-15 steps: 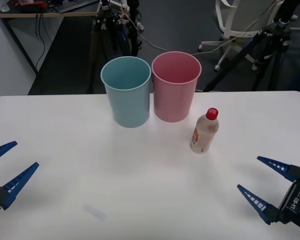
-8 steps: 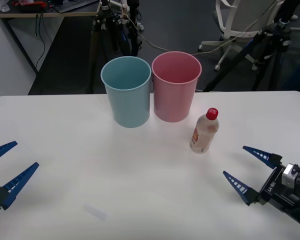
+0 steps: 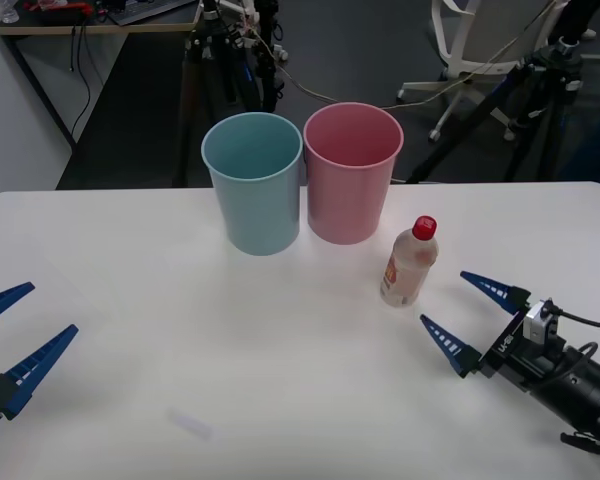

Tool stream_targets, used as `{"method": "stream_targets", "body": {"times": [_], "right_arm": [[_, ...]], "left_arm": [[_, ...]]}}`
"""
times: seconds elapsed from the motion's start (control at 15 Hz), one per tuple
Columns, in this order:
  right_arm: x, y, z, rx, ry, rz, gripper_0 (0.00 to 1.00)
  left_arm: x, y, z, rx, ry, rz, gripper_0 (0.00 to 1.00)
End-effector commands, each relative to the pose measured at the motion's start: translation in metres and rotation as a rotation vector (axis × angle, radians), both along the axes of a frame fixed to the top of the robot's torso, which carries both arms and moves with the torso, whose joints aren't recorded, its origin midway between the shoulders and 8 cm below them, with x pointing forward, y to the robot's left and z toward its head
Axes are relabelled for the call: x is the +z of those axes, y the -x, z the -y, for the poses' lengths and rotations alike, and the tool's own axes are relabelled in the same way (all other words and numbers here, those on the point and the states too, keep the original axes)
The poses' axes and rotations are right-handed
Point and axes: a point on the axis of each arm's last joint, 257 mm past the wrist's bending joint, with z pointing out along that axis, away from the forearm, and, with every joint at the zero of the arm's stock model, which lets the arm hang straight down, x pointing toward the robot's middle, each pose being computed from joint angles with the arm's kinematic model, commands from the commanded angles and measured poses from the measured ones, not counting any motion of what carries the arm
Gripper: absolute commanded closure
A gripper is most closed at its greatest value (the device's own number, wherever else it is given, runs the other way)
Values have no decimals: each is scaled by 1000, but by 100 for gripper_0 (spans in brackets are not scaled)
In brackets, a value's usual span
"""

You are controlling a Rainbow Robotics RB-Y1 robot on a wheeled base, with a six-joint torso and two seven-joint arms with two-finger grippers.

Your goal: Grasp the object on the table and drop it into the matching bin: aluminum can to the light blue bin, PET bottle to the pink bin.

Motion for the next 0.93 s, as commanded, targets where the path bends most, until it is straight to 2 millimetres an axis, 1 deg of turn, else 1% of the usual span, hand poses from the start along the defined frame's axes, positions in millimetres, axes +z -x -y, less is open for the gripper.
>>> {"method": "stream_targets", "body": {"times": [0.07,0.27,0.53,0.93], "right_arm": [[2,-16,-6,-25,8,3,0],[5,-28,-17,-30,10,5,0],[0,-39,-33,-41,4,-20,0],[11,-66,-56,-68,-8,-14,0]], "left_arm": [[0,0,0,0,0,0,0],[0,0,0,0,0,0,0],[0,0,0,0,0,0,0],[0,0,0,0,0,0,0]]}}
